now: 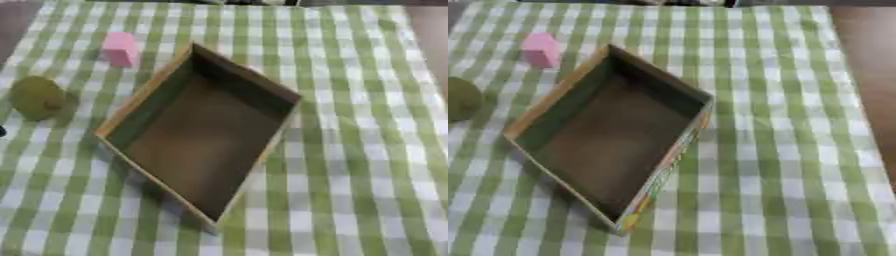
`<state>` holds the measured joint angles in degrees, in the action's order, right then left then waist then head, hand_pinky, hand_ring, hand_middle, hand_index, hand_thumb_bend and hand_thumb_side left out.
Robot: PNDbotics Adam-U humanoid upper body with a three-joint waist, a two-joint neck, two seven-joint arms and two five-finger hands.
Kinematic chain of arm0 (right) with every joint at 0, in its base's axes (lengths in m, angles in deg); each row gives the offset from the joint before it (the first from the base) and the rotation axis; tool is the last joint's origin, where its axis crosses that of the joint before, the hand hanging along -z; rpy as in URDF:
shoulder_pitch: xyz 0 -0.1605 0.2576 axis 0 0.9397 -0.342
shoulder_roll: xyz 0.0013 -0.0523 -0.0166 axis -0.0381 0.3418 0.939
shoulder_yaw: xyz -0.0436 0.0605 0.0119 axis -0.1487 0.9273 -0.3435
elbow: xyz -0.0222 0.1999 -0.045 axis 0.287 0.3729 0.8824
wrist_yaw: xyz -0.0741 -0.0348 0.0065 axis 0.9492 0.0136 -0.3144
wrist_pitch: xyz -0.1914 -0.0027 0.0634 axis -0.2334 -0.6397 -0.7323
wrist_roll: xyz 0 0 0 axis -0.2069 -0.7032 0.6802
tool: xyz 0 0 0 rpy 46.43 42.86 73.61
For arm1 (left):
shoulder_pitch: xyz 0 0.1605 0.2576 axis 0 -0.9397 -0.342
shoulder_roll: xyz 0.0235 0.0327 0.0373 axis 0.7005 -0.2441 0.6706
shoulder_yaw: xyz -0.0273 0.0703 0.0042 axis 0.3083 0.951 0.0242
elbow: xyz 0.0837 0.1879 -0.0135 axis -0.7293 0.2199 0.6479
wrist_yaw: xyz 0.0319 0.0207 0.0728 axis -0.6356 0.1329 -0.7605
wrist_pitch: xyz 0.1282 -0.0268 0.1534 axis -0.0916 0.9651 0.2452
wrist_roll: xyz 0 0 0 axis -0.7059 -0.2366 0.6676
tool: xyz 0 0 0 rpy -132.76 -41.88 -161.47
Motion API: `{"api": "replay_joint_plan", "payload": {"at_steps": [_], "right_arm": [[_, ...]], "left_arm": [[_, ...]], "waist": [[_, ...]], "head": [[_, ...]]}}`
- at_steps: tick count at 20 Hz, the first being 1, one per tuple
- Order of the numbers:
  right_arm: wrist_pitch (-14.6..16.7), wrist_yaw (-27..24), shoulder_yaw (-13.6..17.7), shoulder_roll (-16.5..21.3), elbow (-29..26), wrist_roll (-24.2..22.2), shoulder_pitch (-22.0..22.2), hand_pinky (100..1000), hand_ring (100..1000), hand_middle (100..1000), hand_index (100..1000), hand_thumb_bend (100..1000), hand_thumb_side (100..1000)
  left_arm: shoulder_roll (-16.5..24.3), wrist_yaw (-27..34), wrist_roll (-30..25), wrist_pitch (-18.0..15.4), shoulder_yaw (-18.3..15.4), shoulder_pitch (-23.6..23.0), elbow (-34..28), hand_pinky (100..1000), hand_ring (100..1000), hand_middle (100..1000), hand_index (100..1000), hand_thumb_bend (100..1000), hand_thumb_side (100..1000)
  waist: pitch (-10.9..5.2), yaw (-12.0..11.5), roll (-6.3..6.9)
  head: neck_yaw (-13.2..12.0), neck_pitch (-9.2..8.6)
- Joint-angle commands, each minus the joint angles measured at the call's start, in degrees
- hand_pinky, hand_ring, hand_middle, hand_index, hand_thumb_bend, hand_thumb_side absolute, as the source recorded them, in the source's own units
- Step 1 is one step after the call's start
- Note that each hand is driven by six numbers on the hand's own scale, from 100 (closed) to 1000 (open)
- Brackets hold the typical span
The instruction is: Pick up objects on the table and place them in the box.
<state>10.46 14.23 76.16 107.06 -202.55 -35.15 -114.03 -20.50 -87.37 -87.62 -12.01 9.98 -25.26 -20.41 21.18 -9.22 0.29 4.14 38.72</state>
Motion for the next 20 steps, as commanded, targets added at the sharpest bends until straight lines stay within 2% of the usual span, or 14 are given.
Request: {"api": "replay_joint_plan", "payload": {"at_steps": [1, 6, 7, 9, 14, 20], "right_arm": [[0.07, -0.04, 0.27, 1.92, -0.87, -0.24, -0.77, 880, 489, 548, 830, 100, 419], [0.04, -0.12, 0.26, 1.92, -0.87, -0.32, -0.78, 880, 489, 548, 830, 100, 419], [0.05, -0.16, 0.18, 1.87, -0.87, -0.36, -0.87, 880, 487, 547, 831, 100, 422], [0.0, -0.34, -0.15, 1.68, -0.87, -0.59, -1.14, 881, 488, 547, 831, 100, 425], [-0.16, -0.61, -0.24, 1.53, -0.87, -0.95, -1.19, 883, 490, 545, 831, 100, 435], [-0.36, -0.78, -0.25, 1.3, -0.87, -1.17, -1.09, 885, 492, 543, 832, 100, 450]], "left_arm": [[1.7, 1.18, -0.14, -0.46, 0.17, 1.77, 0.64, 935, 880, 912, 956, 541, 605], [1.47, 1.8, -0.68, -0.75, 0.83, 3.03, 1.56, 935, 880, 912, 956, 541, 605], [1.43, 1.67, -0.84, -0.63, 1.07, 3.31, 1.84, 934, 885, 900, 940, 513, 436], [0.87, 0.78, -1.98, 0.15, 2.46, 5.17, 3.71, 937, 891, 900, 937, 521, 392], [-1.39, -2.82, -5.97, 1.68, 6.14, 11.05, 10.2, 941, 897, 894, 932, 581, 371], [-4.17, -7.54, -9.24, 2.66, 7.1, 14.12, 18.2, 939, 891, 864, 927, 630, 357]], "waist": [[-1.04, 0.05, 0.12], [-1.08, 0.03, 0.11], [-1.11, 0.22, 0.11], [-1.15, 0.6, 0.16], [-1.05, 0.68, 0.28], [-0.8, 0.81, 0.33]], "head": [[0.02, -0.47], [0.05, -0.49], [-0.1, -0.27], [-0.43, 0.06], [-0.65, 0.08], [-1.08, 0.07]]}}
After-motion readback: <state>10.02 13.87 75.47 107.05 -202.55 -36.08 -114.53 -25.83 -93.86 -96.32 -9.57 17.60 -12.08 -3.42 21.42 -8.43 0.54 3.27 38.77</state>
